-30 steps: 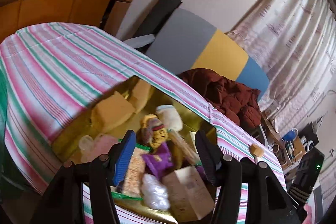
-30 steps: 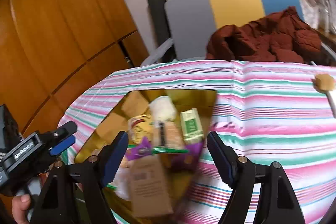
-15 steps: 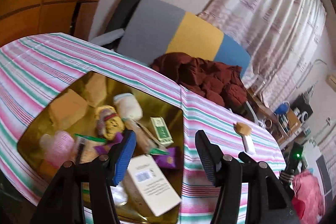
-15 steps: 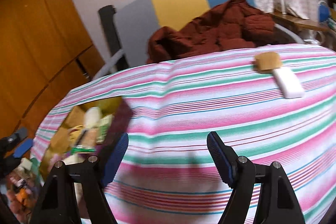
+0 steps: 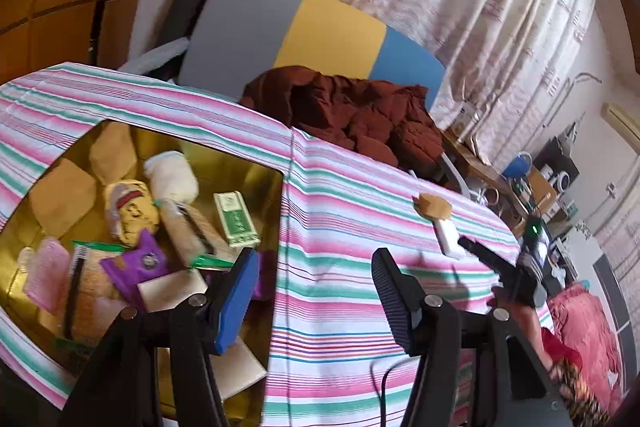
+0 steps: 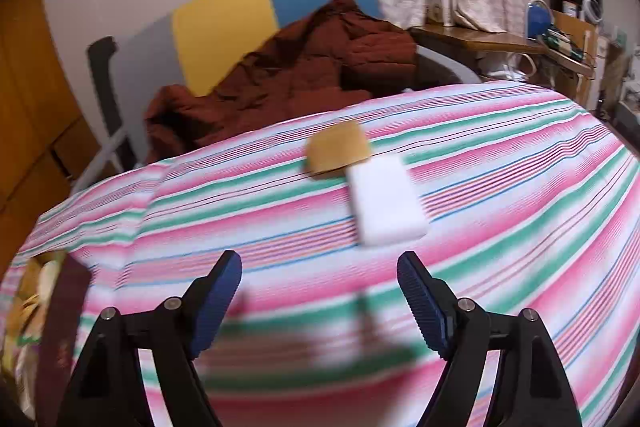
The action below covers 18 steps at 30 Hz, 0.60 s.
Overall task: Organize objects
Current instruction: 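Move both tools back from the tray to the pile, then grasp the white foam block with the right tool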
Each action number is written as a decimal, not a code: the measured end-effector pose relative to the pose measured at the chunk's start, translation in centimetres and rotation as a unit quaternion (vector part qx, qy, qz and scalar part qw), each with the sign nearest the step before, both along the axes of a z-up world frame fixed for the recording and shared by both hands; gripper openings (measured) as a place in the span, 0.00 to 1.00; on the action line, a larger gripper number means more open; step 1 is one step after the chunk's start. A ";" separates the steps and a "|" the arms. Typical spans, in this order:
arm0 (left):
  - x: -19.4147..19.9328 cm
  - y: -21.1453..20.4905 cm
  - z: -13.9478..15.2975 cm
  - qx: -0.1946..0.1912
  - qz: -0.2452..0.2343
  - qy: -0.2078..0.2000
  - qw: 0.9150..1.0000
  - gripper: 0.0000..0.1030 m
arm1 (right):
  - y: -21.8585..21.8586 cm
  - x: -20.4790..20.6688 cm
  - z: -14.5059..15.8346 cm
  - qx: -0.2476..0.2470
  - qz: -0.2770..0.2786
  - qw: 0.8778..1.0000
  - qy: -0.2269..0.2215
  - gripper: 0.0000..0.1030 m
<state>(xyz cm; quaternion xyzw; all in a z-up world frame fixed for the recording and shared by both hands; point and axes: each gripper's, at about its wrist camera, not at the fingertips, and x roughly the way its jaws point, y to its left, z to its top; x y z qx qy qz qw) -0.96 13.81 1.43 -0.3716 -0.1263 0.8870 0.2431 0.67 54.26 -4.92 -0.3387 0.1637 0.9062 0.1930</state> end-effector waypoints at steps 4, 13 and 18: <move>0.2 1.6 -0.6 -0.010 -0.016 -0.011 1.000 0.58 | 2.7 -1.6 -0.5 0.013 -0.006 1.000 -0.020 0.79; 0.7 5.0 -1.2 -0.039 -0.052 -0.017 0.998 0.58 | 5.1 -5.6 -2.0 0.036 0.006 0.997 -0.067 0.82; 0.4 6.2 -1.7 -0.048 -0.063 -0.027 0.997 0.58 | 5.7 -6.6 -3.3 0.037 0.011 0.996 -0.083 0.80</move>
